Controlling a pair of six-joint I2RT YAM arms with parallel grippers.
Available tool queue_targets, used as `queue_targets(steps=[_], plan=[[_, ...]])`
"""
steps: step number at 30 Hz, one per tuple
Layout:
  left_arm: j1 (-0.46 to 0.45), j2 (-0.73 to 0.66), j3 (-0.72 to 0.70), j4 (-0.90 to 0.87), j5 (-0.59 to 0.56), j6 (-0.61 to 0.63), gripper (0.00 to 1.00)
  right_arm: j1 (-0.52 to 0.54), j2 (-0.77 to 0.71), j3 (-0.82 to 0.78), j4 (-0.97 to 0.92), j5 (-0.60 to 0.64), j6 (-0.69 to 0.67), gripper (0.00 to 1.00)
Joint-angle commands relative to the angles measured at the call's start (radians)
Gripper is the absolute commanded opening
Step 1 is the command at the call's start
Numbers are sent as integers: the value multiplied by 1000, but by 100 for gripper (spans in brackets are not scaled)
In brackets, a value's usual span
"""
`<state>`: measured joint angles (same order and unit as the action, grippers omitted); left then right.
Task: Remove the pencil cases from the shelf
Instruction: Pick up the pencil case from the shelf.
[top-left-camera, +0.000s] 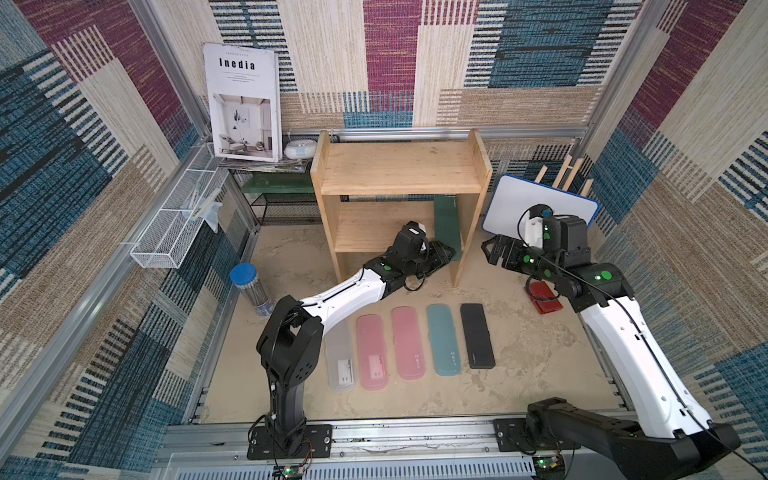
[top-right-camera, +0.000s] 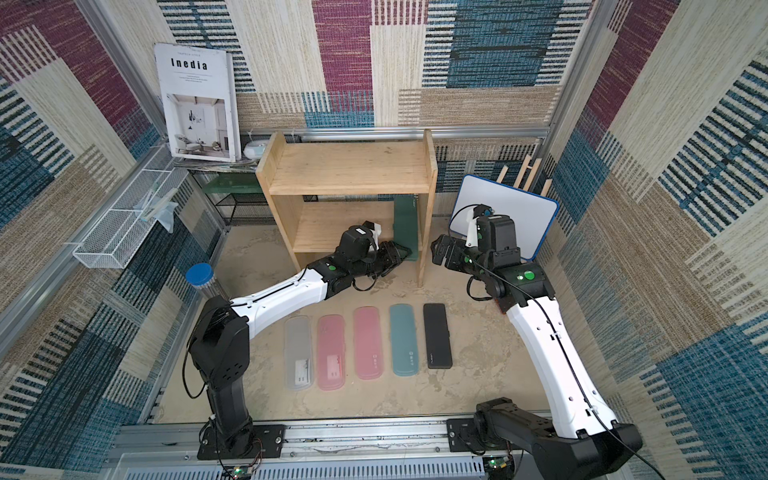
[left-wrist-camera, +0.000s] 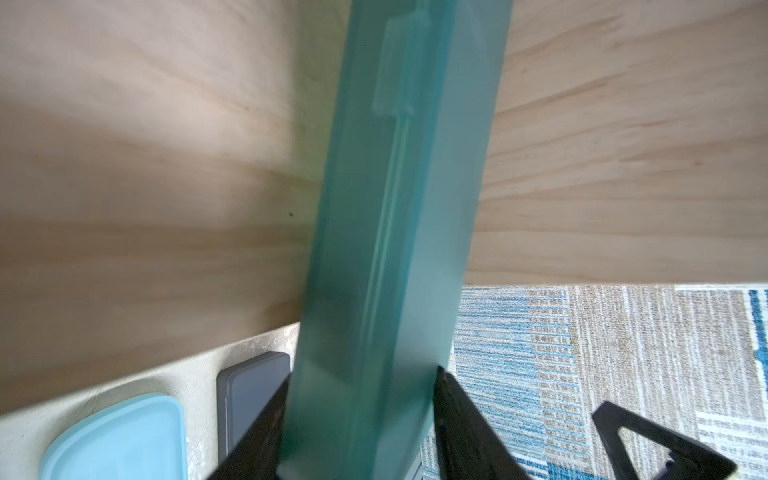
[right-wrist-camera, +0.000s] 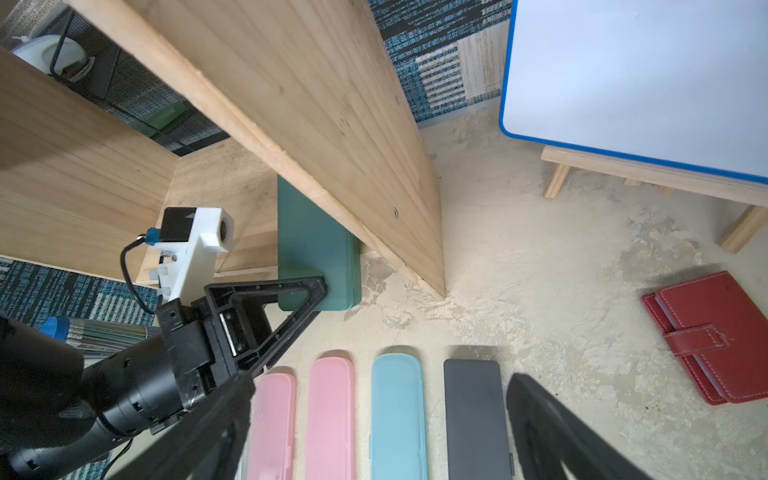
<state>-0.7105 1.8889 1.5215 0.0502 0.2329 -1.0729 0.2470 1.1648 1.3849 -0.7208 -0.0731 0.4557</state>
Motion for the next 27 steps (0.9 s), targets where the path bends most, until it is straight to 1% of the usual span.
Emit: queue_targets(steps=[1, 3, 5, 7, 9, 11, 14, 16, 17, 21, 24, 27], plan=[[3, -16, -18, -14, -56, 8, 44, 0, -6, -2, -2, -6, -8, 99], [6, -26, -29, -8, -66, 9, 42, 0, -7, -4, -2, -8, -7, 99], [7, -32, -36, -9, -66, 11, 35, 0, -7, -6, -2, -12, -7, 99], [8, -42, -43, -12, -69, 14, 32, 0, -7, -8, -2, -20, -5, 99], [8, -59, -57, -12, -74, 17, 27, 0, -7, -12, -1, -28, -4, 99], [9, -82, -77, -13, -86, 28, 18, 0, -8, -17, 2, -41, -3, 99], [8, -124, -119, -13, -109, 59, 13, 1, -15, -23, 16, -83, -4, 99], [8, -157, -148, -16, -119, 84, 8, 1, -19, -21, 27, -147, -4, 99], [9, -176, -167, -18, -123, 98, 6, 0, -22, -22, 38, -191, -1, 99], [0, -292, -277, -15, -151, 155, 6, 6, -31, -32, 95, -341, 39, 99], [-15, -418, -371, -62, -204, 199, 5, 38, -29, -47, 145, -396, 80, 99], [-28, -551, -460, -121, -251, 225, 5, 112, -11, -64, 200, -393, 123, 99]])
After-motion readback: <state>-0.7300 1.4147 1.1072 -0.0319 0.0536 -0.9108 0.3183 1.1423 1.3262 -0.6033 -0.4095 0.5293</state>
